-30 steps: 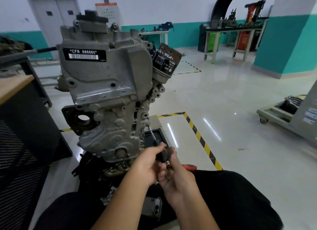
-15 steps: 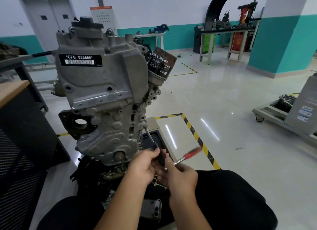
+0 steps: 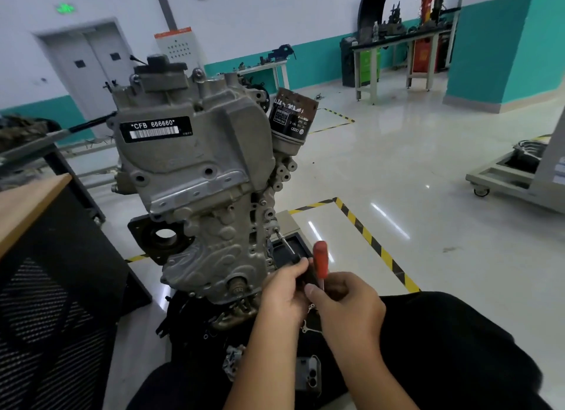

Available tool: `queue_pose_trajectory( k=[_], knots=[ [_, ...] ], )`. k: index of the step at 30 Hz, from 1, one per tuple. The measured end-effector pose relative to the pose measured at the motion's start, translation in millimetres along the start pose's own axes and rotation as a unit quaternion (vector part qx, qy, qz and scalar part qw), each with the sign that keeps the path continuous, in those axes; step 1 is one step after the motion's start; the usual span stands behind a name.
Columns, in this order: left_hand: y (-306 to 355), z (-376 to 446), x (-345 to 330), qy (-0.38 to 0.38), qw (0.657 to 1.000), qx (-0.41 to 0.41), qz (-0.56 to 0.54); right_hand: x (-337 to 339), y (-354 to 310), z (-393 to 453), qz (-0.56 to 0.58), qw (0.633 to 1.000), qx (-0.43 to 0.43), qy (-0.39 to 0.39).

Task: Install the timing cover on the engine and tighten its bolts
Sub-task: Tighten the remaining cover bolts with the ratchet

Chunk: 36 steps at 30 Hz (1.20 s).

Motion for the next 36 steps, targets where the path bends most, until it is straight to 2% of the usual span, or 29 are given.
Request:
queue_pose_trajectory(
  k=[2,4,6,8,10,11,13,14,15,17,19,21,23,24,25,26,28,29,30,32,34,35,36],
  knots=[
    [-1.7,0.8,0.8,0.002,1.000,-0.004,-0.014,3.1,0.4,1.3,-0.031,0.999,0.002,0.017],
    [-1.1,2.1,2.1,0.017,0.999,-0.018,-0.023,0.5,6.6,3.1,-0.031,0.998,-0.055,-0.016],
    [-2.3,4.3,4.1,0.029,0.999,-0.025,-0.035,-4.5,9.0,3.7,-0.082,0.994,-0.044,-0.056],
    [-3.4,5.0,4.7,0.029,0.999,-0.024,-0.037,-5.6,10.0,6.6,-0.136,0.990,-0.016,-0.041],
    [-3.0,4.1,3.8,0.016,0.999,-0.021,-0.028,-3.5,11.5,7.7,-0.093,0.995,-0.024,-0.038],
    [-2.6,2.5,2.9,0.004,1.000,-0.016,-0.023,-2.8,13.4,8.2,-0.033,0.996,-0.064,-0.051],
    [-3.8,-0.2,2.0,-0.020,1.000,-0.002,-0.016,-6.1,16.5,4.9,0.140,0.969,-0.177,-0.099],
    [-4.6,-0.5,1.9,-0.030,0.999,0.006,-0.019,-6.8,16.3,3.4,0.183,0.955,-0.209,-0.108],
    [-4.9,-0.7,2.1,-0.035,0.999,0.011,-0.024,-6.3,15.9,3.8,0.179,0.955,-0.207,-0.114],
    [-5.0,0.3,2.7,-0.038,0.999,0.010,-0.026,0.5,11.4,10.4,0.017,0.992,-0.099,-0.078],
    [-4.8,0.3,2.4,-0.029,0.999,0.003,-0.031,2.5,1.6,10.8,-0.122,0.992,0.023,-0.018],
    [-5.2,-1.5,1.1,-0.027,0.998,0.011,-0.053,0.5,4.3,7.0,-0.098,0.994,0.047,-0.006],
    [-3.4,-3.1,0.7,-0.029,0.998,0.014,-0.052,-3.8,11.7,3.8,0.034,0.994,-0.076,-0.064],
    [-2.0,-3.7,1.0,-0.030,0.998,0.010,-0.045,-9.6,15.7,0.7,0.127,0.974,-0.152,-0.108],
    [-1.4,-3.6,0.9,-0.033,0.999,0.006,-0.041,-12.7,17.3,-2.8,0.172,0.955,-0.202,-0.131],
    [-1.5,-4.4,-0.6,-0.035,0.998,0.004,-0.044,-12.4,17.7,-2.1,0.166,0.955,-0.203,-0.137],
    [-1.9,-5.5,-3.5,-0.027,0.998,-0.012,-0.056,-4.2,11.3,7.1,0.005,0.993,-0.083,-0.085],
    [-2.1,-4.6,-3.7,-0.021,0.998,-0.025,-0.055,1.6,5.9,10.0,-0.070,0.997,-0.022,-0.035],
    [-2.1,-3.3,-3.2,-0.015,0.998,-0.035,-0.049,1.5,2.9,10.4,-0.083,0.996,0.015,-0.016],
    [-1.4,-2.1,-2.3,-0.024,0.998,-0.032,-0.042,0.9,4.3,7.5,-0.046,0.998,0.035,-0.012],
    [0.5,-2.4,-3.0,-0.049,0.998,-0.014,-0.037,-5.8,7.0,3.0,0.060,0.993,-0.057,-0.078],
    [1.4,-1.7,-1.7,-0.052,0.998,-0.015,-0.025,-8.4,10.3,1.0,0.129,0.979,-0.121,-0.100],
    [1.9,-1.5,-1.9,-0.052,0.998,-0.023,-0.016,-9.1,12.5,2.1,0.150,0.971,-0.149,-0.109]
  ],
)
Point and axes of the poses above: each hand's wrist, its own z-axis towards the middle knuckle, its own x-axis out of the back of the hand, y = z × x, the point moved 6 cm from there along z, towards the middle knuckle, and after that the axes turned 8 degrees about -x, right-handed, at the moved point
